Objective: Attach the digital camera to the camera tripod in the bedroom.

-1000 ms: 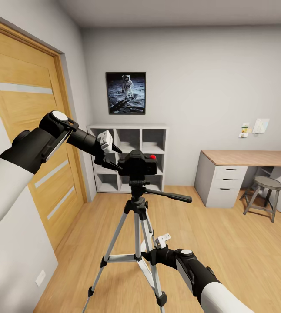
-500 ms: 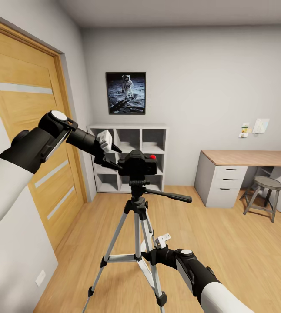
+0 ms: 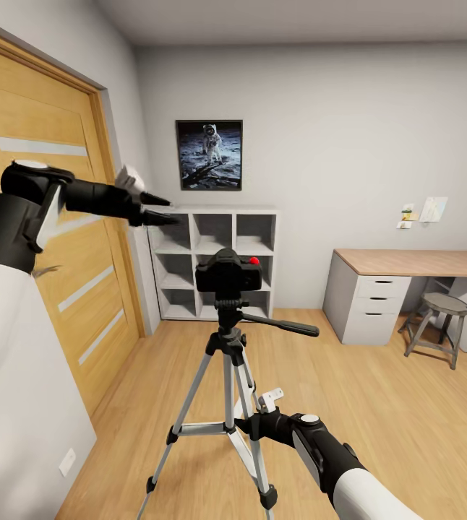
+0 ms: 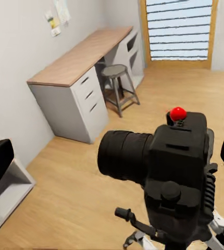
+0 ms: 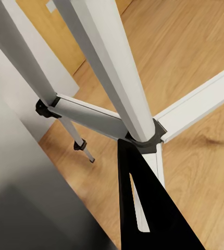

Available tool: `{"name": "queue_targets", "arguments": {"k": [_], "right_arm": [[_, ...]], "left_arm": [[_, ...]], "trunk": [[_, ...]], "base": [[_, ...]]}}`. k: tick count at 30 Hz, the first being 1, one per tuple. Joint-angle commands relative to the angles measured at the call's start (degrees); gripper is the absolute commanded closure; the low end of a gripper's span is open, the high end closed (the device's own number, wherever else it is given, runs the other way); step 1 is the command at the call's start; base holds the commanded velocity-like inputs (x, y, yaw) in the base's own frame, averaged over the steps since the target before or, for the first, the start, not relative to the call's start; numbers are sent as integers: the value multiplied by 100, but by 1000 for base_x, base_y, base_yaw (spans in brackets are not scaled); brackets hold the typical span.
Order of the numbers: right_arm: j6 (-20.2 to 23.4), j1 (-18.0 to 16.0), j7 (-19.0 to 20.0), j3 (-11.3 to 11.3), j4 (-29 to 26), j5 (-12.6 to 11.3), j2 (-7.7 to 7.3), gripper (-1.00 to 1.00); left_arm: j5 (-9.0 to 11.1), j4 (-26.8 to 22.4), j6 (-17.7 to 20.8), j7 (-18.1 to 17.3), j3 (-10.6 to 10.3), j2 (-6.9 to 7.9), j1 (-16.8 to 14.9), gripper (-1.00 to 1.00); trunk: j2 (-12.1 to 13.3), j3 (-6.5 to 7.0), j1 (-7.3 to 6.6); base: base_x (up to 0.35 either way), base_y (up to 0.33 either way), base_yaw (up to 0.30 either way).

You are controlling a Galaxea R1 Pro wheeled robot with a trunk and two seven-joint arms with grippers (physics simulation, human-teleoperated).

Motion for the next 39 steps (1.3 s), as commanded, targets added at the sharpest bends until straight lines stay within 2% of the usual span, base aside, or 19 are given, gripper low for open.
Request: {"name": "queue_targets", "arguments": {"k": [1, 6, 7, 10, 13, 14, 17, 20, 21, 23, 25, 26, 29, 30, 34, 35, 39], "right_arm": [[14, 6, -111, 33, -6, 146, 3, 100], [14, 6, -111, 33, -6, 146, 3, 100], [14, 6, -110, 33, -6, 146, 3, 100], [14, 6, -109, 33, -6, 146, 3, 100], [14, 6, -108, 31, -6, 146, 3, 100], [14, 6, -108, 32, -6, 146, 3, 100], [14, 6, -108, 33, -6, 146, 3, 100], [14, 6, -108, 33, -6, 146, 3, 100], [14, 6, -108, 33, -6, 146, 3, 100], [14, 6, -108, 31, -6, 146, 3, 100], [14, 6, -108, 32, -6, 146, 3, 100], [14, 6, -108, 32, -6, 146, 3, 100], [14, 6, -108, 33, -6, 146, 3, 100], [14, 6, -108, 33, -6, 146, 3, 100], [14, 6, -108, 33, -6, 146, 3, 100], [14, 6, -108, 33, -6, 146, 3, 100], [14, 6, -108, 33, -6, 146, 3, 100]], "left_arm": [[29, 55, 130, 49, 48, 36, -5, -100], [20, 464, 354, 405, 214, 201, -5, -100], [18, 719, 396, 606, 243, 261, -5, -100], [19, 1265, 426, 941, 268, 314, -5, -100], [26, 2006, 418, 1284, 281, 327, -5, -100], [27, 2574, 405, 1497, 285, 315, -5, -100], [29, 3444, 326, 1842, 295, 284, -5, -100], [37, 4221, 77, 2246, 309, 257, -5, -100], [58, 4678, -206, 2524, 316, 240, -5, -100], [74, 5077, -547, 2784, 321, 216, -1, -100], [84, 5360, -891, 3014, 327, 189, 27, -100], [95, 5529, -1198, 3214, 331, 165, 133, -100], [134, 5673, -1555, 3474, 334, 134, 484, -100], [203, 5721, -1720, 3647, 339, 116, 789, -100], [548, 5765, -1976, 3975, 343, 85, 1384, -100], [824, 5782, -2125, 4097, 346, 65, 1650, -100], [1518, 5802, -2481, 4261, 351, 20, 2164, -100]], "trunk": [[-1, -5, 4], [-1, -5, 4], [-1, -5, 4], [-1, -5, 4], [-1, -5, 4], [-1, -5, 4], [-1, -5, 4], [-1, -5, 4], [-1, -5, 4], [-1, -5, 4], [-1, -5, 4], [-1, -5, 4], [-1, -5, 4], [-1, -5, 4], [-1, -5, 4], [-1, -5, 4], [-1, -5, 4]], "base": [[0, 0, 0], [0, 0, 0], [0, 0, 0], [0, 0, 0], [0, 0, 0], [0, 0, 0], [0, 0, 0], [0, 0, 0], [0, 0, 0], [0, 0, 0], [0, 0, 0], [0, 0, 0], [0, 0, 0], [0, 0, 0], [0, 0, 0], [0, 0, 0], [0, 0, 0]]}}
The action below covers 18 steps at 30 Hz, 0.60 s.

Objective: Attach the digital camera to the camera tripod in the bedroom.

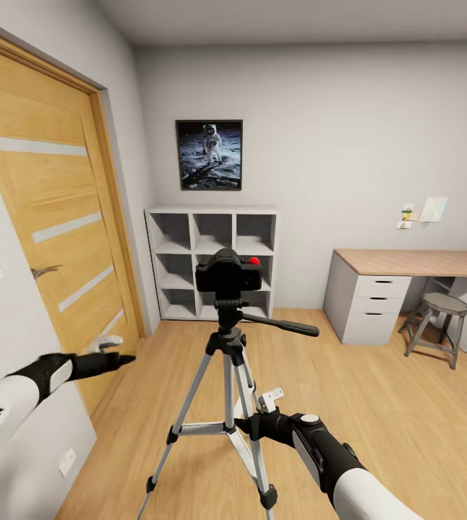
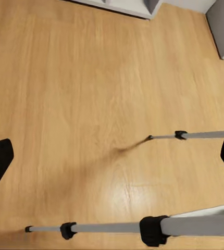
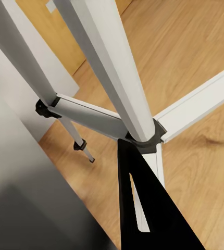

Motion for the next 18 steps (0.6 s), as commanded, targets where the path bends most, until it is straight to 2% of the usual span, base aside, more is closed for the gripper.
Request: {"name": "queue_targets", "arguments": {"k": [1, 3, 4, 8, 10, 12, 17, 18], "right_arm": [[12, 6, -104, 35, -5, 149, 2, 100], [12, 6, -104, 35, -5, 149, 2, 100], [12, 6, -104, 35, -5, 149, 2, 100], [12, 6, -104, 35, -5, 149, 2, 100], [12, 6, -104, 35, -5, 149, 2, 100], [12, 6, -104, 35, -5, 149, 2, 100], [13, 6, -104, 35, -5, 149, 2, 100], [12, 6, -104, 35, -5, 149, 2, 100]], "left_arm": [[263, 0, -40, 17, -21, -8, 132, -100], [642, 4, -175, 82, -22, -22, 396, -100], [1004, 6, -268, 169, -23, -33, 660, -100], [1610, 9, -374, 434, -23, -84, 1147, -100], [1883, 10, -415, 696, -24, -174, 1461, -100], [2026, 10, -437, 974, -24, -291, 1760, -100], [2116, 6, -495, 1367, -29, -531, 2245, -100], [2131, 6, -545, 1471, -30, -634, 2420, -100]], "trunk": [[-2, -4, 4], [-2, -4, 4], [-2, -4, 4], [-2, -4, 4], [-2, -4, 4], [-2, -4, 4], [-2, -4, 4], [-2, -4, 4]], "base": [[0, 0, 0], [0, 0, 0], [0, 0, 0], [0, 0, 0], [0, 0, 0], [0, 0, 0], [0, 0, 0], [0, 0, 0]]}}
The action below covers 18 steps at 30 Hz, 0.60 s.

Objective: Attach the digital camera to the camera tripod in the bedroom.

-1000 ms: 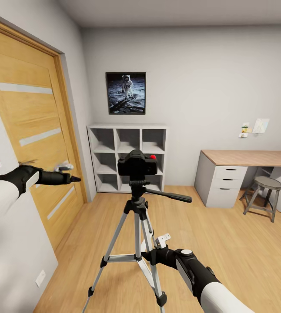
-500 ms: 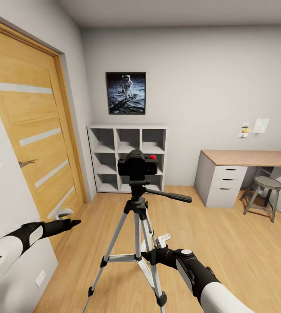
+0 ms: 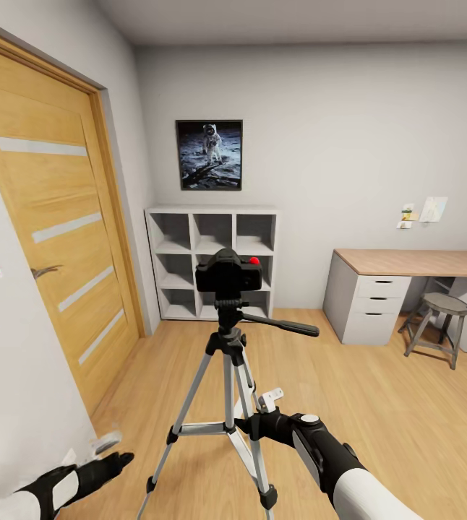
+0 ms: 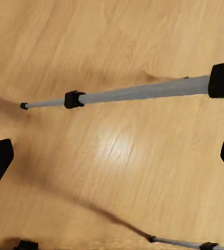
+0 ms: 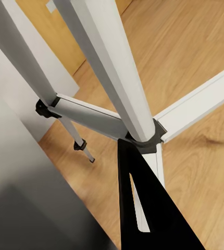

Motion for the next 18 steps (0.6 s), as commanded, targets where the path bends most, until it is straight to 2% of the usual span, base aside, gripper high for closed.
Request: {"name": "queue_targets", "arguments": {"k": [1, 6, 7, 13, 18], "right_arm": [[10, 6, -105, 36, -4, 151, 2, 100], [13, 6, -105, 36, -4, 152, 2, 100], [15, 6, -105, 36, -4, 158, 2, 100], [17, 6, -105, 36, -4, 177, -4, 100], [18, 6, -107, 33, -4, 173, -6, 100]], "left_arm": [[75, -2, 5, 26, -21, -53, 88, -100], [96, 1, -83, 132, -22, -290, 470, -100], [100, 1, -101, 154, -22, -378, 617, -100], [98, 3, -106, 344, -25, -576, 978, -100], [97, 9, -86, 1075, -28, -702, 1303, -100]], "trunk": [[-1, -3, 4], [-1, -3, 4], [-1, -3, 4], [-1, -3, 4], [-1, -3, 4]], "base": [[0, 0, 0], [0, 0, 0], [0, 0, 0], [0, 0, 0], [0, 0, 0]]}}
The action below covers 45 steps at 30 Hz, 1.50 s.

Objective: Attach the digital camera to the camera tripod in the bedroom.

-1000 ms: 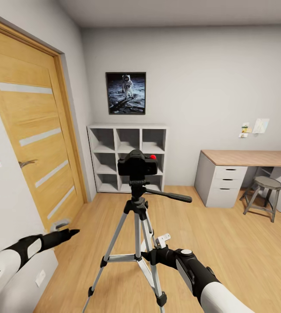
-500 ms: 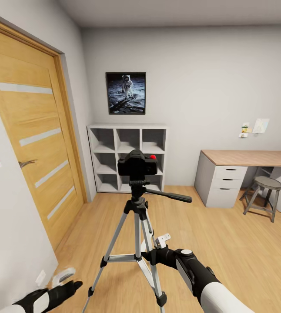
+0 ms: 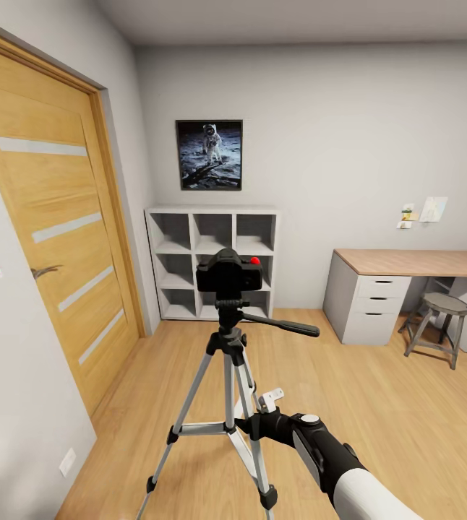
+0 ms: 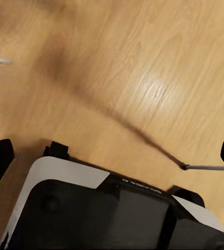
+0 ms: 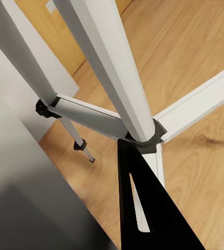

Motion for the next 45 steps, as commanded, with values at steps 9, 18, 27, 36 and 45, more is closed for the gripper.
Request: {"name": "queue_targets", "arguments": {"k": [9, 18, 27, 36, 45], "right_arm": [[15, 4, -102, 30, -7, 189, 1, 100], [12, 4, -105, 28, -7, 204, -1, 100], [14, 4, -98, 31, -7, 195, -7, -100], [9, 4, -97, 31, -7, 208, -21, -100], [6, 4, -97, 31, -7, 231, -41, -100]], "left_arm": [[69, 1, -4, 940, -42, -74, 427, -100], [77, 1, -34, 1031, -40, -109, 566, -100], [79, 3, 10, 1038, -41, -165, 652, -100], [79, 2, -26, 1036, -46, -189, 670, -100], [75, 1, -41, 1039, -47, -201, 672, -100]], "trunk": [[-2, -3, 3], [-2, -3, 3], [-2, -3, 3], [-2, -3, 3], [-2, -3, 3]], "base": [[0, 0, 0], [0, 0, 0], [0, 0, 0], [0, 0, 0], [-23, 0, 0]]}}
